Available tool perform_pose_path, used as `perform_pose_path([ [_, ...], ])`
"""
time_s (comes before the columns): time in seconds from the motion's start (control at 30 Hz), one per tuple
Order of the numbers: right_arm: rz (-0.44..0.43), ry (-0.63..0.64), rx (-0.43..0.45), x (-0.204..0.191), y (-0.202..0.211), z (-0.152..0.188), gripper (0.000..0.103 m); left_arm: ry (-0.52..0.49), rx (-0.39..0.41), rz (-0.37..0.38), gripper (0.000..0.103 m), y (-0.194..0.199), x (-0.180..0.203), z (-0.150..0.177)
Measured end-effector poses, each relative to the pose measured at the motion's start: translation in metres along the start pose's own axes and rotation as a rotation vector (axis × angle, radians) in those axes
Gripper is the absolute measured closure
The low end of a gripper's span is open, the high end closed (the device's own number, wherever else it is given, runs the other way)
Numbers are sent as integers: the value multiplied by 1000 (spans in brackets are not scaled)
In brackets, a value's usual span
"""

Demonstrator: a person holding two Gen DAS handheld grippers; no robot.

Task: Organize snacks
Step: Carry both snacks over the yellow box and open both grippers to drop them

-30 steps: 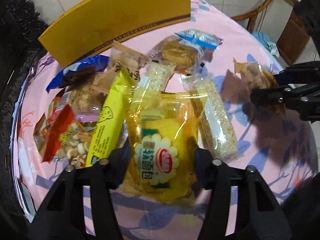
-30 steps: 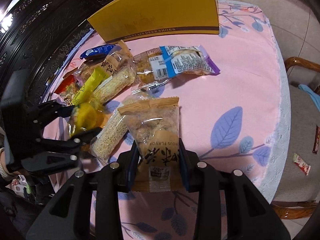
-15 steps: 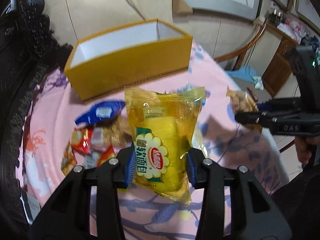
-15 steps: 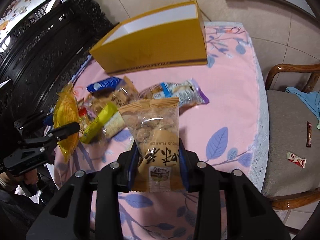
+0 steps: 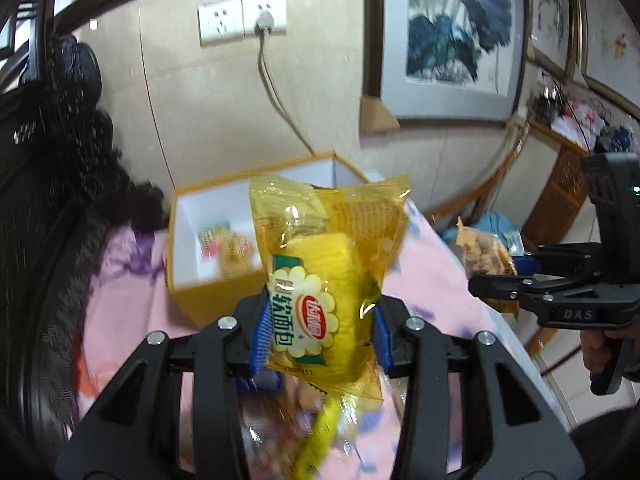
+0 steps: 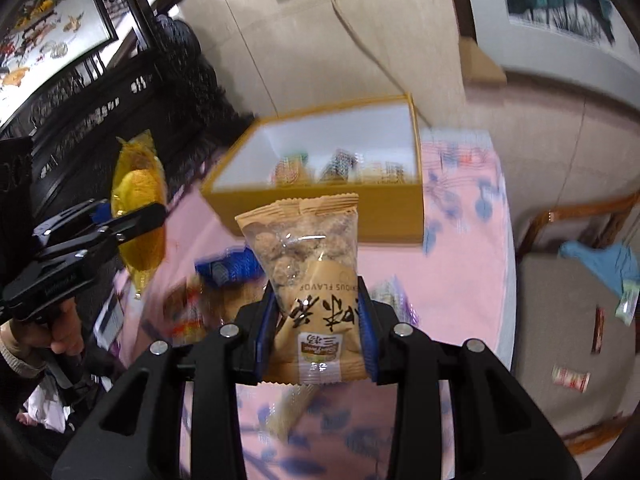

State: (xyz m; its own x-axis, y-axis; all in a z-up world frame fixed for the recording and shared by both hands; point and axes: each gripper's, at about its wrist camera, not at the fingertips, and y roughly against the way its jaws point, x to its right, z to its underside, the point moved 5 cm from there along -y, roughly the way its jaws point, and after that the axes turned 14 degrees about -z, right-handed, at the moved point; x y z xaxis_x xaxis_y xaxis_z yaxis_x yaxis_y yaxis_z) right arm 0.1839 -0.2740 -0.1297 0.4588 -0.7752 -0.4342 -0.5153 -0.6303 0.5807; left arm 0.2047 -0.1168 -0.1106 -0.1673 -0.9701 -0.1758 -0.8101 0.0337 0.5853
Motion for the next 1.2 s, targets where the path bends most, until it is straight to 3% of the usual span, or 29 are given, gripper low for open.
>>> perform_pose_path([
  [0.13,15,60,76,-6,-6,-59,67,20,45,-28,61,-24,-20,-46],
  [0.3,31,103,123,-6,-20,-109,67,45,85,-64,61,-52,-42,-98],
  [0.57,49,110,154,3,-50,-162,67,95,79,-88,61,-94,-66,-137],
  [0.8,53,92,147,18,-78,-182,65,126,0,-154,60,-144,-76,-151],
  [0.83,47,85,148,20,-80,-184,65,127,-11,-175,50,-147,-76,-149],
  [0.87,52,72,153,23,-82,-185,57,127,-25,-213,26,-152,-78,-149],
  [0.9,63,61,162,24,-81,-186,40,130,-23,-246,18,-151,-79,-149],
  [0.97,78,37,195,25,-74,-186,33,125,-2,-279,14,-147,-80,-150],
  [1.2,101,18,175,20,-63,-173,32,110,-24,-281,10,-134,-77,-142],
])
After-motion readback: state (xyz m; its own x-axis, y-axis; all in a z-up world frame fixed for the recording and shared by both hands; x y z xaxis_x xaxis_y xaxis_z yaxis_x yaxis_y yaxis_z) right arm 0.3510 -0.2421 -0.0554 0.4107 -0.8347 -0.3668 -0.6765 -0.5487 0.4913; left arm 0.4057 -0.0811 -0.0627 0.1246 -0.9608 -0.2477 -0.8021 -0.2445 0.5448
